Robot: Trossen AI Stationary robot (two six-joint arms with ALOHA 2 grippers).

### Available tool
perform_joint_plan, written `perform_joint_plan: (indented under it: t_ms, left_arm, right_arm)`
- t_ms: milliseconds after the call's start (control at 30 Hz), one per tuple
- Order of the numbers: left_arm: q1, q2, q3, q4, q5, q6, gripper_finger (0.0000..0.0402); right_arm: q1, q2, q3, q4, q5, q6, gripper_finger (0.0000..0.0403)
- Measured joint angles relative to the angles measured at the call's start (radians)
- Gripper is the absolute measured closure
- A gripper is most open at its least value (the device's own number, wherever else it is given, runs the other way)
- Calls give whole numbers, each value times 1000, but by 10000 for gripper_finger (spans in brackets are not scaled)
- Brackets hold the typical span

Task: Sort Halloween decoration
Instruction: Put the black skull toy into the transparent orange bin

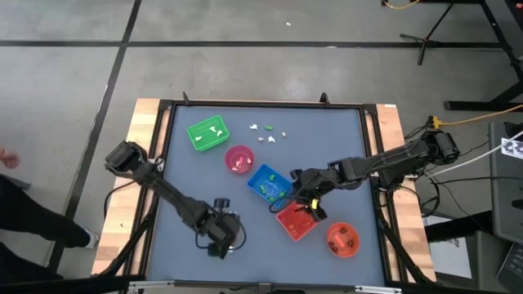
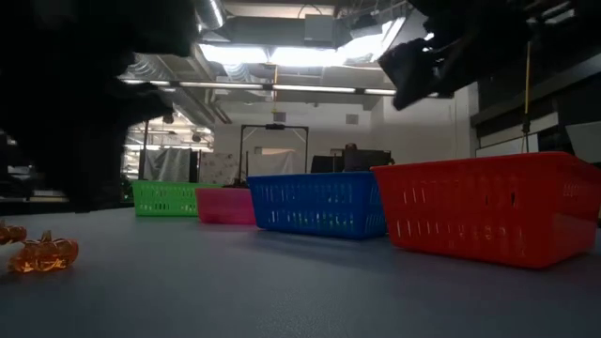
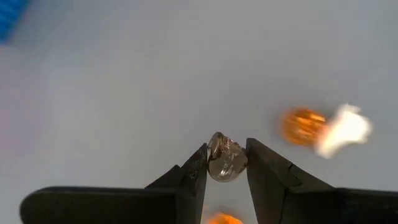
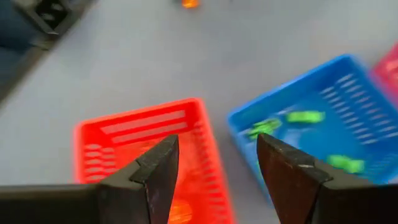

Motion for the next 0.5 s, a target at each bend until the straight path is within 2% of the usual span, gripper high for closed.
perform_joint_plan:
  t_ms: [167,267,500]
  left_arm:
    - [99,0,0,22,-71,157,323]
    - [165,0,0,90,-92,239,323]
    - [290,0,2,302,-72,389,323]
  right_arm:
    - [0,0,0,53,100,-108,187]
    - [0,0,0,79,111,-152,187]
    - [0,0,0,86,112,-212,187]
